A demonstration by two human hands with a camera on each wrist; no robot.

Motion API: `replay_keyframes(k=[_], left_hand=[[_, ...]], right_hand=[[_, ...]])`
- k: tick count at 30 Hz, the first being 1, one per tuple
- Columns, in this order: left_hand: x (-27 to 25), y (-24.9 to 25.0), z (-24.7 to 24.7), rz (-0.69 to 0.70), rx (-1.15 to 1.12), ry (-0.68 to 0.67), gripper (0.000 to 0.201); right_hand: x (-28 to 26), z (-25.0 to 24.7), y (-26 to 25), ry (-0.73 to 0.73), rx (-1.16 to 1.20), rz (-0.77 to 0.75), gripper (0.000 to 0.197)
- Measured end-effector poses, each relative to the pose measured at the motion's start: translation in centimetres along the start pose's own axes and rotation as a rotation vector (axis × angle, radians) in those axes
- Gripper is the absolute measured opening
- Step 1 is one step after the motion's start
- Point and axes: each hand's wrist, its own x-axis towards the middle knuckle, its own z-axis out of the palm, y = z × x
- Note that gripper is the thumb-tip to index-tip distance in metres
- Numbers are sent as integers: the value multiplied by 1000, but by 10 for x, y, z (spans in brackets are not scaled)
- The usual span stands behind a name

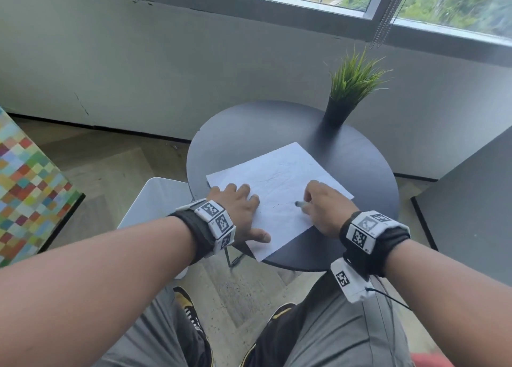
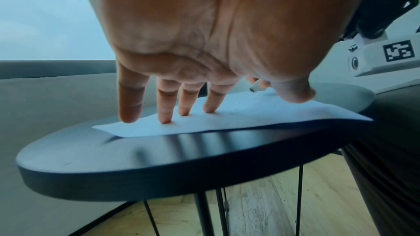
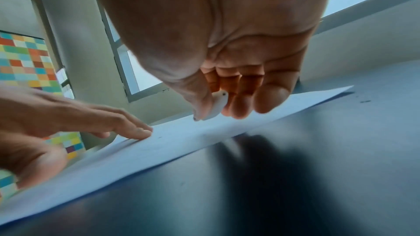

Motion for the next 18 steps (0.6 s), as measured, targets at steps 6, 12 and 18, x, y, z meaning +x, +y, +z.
replay_keyframes(k=[6, 12, 18], left_hand=[[7, -5, -30, 51, -17, -43, 52], [31, 0, -24, 150, -35, -73, 103], [37, -3, -19, 127, 26, -105, 126]], right_hand=[[4, 6, 0, 33, 34, -107, 15], [17, -6, -2, -80, 49, -221, 12], [21, -8, -10, -75, 20, -73, 23]])
